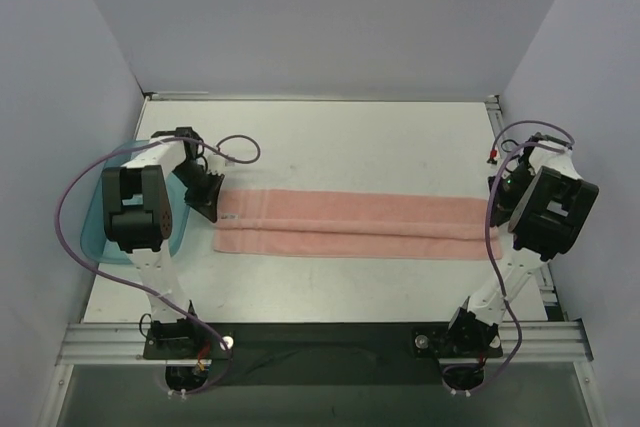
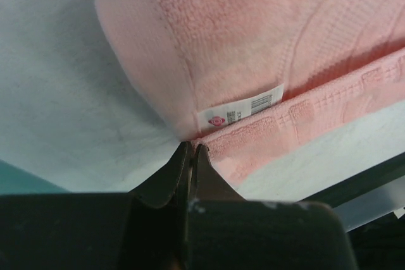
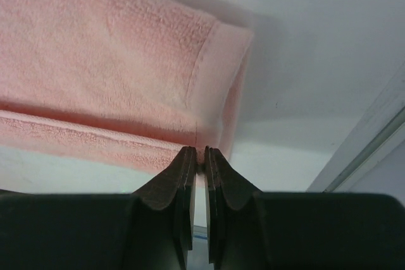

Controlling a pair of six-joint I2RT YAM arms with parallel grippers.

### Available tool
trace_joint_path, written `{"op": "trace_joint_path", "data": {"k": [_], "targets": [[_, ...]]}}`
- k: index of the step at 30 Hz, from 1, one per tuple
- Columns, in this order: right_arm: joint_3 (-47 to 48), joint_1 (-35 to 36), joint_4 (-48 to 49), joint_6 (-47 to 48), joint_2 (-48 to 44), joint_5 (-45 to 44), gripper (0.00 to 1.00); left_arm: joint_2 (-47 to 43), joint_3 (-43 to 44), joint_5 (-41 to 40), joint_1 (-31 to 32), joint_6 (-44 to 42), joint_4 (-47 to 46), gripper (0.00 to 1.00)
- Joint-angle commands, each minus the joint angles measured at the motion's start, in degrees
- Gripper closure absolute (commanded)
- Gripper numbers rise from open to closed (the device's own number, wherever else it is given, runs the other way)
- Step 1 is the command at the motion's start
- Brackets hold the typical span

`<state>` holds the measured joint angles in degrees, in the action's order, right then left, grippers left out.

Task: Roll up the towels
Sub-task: Fold the towel

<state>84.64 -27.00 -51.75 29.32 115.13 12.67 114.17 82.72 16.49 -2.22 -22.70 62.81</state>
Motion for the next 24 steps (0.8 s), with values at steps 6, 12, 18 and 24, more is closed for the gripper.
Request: {"op": "trace_joint_path", "data": {"k": [6,12,18,24], "targets": [[1.5,0.0,1.1,-1.0,2.8,-3.9,1.00,1.1,-4.8,-3.0,0.3,3.8,-8.2,1.00],[1.8,-0.1,0.9,-1.1,1.9,-3.7,1.00,-0.8,-2.7,-1.6,0.3,4.0,-6.4,1.00],[2.2,-1.0,-0.6,-1.5,0.0,-1.9,1.00,-6.1,5.2,1.5,0.3,3.0,2.6,1.00],[5.0,-2.5,-3.4,-0.8,-1.1,-0.5,1.00,-10.6,10.4,4.2,-0.1,-0.5,12.0,1.00]]}}
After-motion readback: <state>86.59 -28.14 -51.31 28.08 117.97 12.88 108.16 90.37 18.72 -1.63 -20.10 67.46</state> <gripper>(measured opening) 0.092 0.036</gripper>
